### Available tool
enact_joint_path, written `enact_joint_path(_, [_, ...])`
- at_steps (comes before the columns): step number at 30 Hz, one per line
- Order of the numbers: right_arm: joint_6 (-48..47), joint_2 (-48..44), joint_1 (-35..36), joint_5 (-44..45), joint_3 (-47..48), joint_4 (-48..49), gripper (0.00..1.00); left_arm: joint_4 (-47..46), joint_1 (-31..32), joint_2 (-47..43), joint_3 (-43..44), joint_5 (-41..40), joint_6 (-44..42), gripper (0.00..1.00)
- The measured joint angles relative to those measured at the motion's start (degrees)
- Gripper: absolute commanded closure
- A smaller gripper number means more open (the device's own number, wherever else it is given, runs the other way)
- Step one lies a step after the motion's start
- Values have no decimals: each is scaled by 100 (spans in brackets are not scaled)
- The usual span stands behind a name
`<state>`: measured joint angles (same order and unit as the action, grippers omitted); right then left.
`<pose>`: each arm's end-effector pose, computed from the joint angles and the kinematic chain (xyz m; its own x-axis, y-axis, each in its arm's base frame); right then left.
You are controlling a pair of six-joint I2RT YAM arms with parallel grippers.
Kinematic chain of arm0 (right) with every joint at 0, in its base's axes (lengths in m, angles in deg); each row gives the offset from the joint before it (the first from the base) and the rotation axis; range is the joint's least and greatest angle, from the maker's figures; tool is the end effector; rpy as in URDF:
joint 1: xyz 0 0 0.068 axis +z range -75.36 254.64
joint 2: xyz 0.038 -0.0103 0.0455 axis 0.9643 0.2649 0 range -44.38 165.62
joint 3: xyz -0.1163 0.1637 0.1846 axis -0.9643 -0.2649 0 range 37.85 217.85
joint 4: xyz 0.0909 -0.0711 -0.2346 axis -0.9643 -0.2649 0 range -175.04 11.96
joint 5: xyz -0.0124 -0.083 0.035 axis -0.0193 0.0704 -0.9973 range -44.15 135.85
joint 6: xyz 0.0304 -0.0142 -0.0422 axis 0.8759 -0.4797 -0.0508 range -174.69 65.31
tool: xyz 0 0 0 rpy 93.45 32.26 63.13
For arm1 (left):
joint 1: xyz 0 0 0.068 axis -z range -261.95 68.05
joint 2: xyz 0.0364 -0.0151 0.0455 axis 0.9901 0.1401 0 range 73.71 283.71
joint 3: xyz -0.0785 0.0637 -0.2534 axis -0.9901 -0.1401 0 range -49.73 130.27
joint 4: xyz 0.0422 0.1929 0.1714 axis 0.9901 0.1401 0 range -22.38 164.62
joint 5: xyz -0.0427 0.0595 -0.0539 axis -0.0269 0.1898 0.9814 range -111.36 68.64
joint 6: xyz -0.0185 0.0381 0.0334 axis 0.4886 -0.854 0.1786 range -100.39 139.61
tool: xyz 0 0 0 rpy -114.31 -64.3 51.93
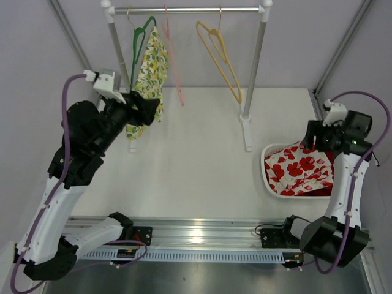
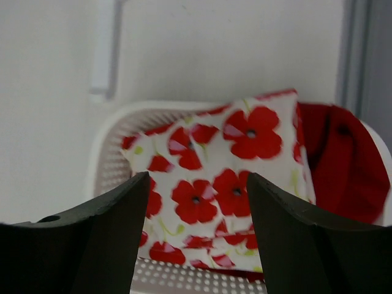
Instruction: Place the skirt on the hanger
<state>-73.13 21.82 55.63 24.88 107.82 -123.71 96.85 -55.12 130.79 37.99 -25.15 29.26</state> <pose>0.2252 -0.0641 0.3595 -0.6154 -0.1004 -0.7818 -0.1501 0.9886 -0.0088 0.1495 -0.0730 0.5142 -0.0440 -0.1651 -0.9853 0.3895 0.9054 -0.1691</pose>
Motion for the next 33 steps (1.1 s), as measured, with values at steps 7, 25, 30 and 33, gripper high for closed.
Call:
enact_joint_path(7, [-850, -116, -1556, -243, -625, -452, 30, -566, 1169, -258, -1714, -4, 435, 28])
enact_joint_path(25, [-1126, 393, -2002, -212, -1178, 142, 32, -905, 1915, -190, -2402, -31, 887, 30])
enact_joint_path(30, [-1252, 415, -2199, -249, -1180, 245, 32, -903, 1978, -83, -2465, -46, 968, 30])
enact_joint_path(33, [-1327, 542, -2339, -356, -1178, 289, 36, -905, 2013, 2, -2496, -48, 997, 30])
